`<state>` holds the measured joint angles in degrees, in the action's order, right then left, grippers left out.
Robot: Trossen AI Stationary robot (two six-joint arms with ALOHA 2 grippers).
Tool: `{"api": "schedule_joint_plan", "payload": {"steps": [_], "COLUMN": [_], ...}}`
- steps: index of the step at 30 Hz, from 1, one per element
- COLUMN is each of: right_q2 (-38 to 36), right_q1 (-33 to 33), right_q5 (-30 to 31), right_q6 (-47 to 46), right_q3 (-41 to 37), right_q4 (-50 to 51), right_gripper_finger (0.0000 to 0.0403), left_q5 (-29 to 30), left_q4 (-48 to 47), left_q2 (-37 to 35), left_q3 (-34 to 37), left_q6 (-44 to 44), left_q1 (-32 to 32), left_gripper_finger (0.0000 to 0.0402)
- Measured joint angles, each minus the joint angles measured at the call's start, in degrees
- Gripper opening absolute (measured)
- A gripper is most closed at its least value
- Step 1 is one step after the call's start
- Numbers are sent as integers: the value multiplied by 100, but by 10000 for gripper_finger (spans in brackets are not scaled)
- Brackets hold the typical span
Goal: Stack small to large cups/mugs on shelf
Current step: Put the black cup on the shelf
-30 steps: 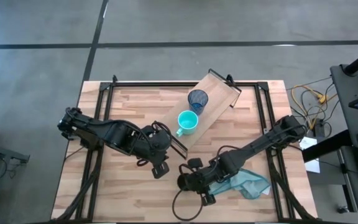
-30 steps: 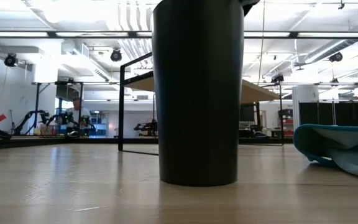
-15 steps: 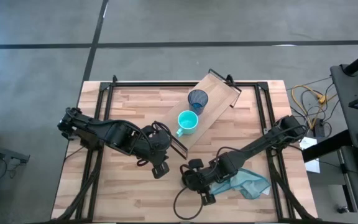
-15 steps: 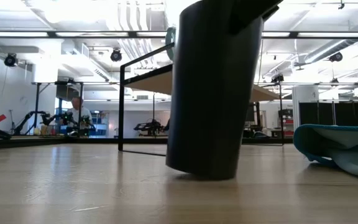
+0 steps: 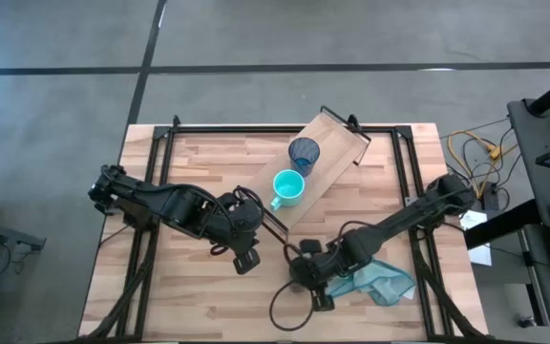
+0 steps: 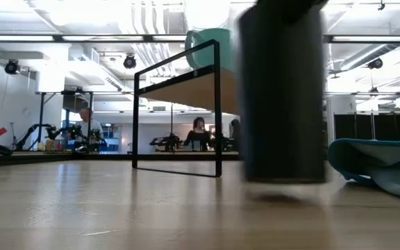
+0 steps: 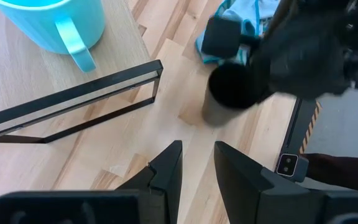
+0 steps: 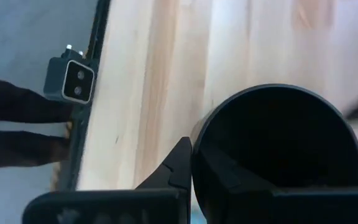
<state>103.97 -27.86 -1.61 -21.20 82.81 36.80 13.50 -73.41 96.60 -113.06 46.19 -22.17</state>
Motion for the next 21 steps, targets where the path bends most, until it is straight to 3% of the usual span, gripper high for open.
{"api": "schedule_joint_plan", "payload": {"steps": [4, 13, 21], "right_q2": [-483, -1953, -2764], "right_q1": [-86, -97, 172], "right_q5": [135, 1512, 2102], "right_q6": [-780, -2027, -2085], "right_q3": [0, 0, 0], "right_q4": [882, 2777, 3457], "right_gripper_finger": [9, 9, 9], "left_q5": [-2, -2, 37], "left_q4": [0, -18, -342], "left_q2": [0, 0, 0], "left_q3": [0, 0, -2], "left_q6": [2, 7, 11], "left_q1": [-3, -2, 6], "left_gripper_finger": [79, 79, 79]}}
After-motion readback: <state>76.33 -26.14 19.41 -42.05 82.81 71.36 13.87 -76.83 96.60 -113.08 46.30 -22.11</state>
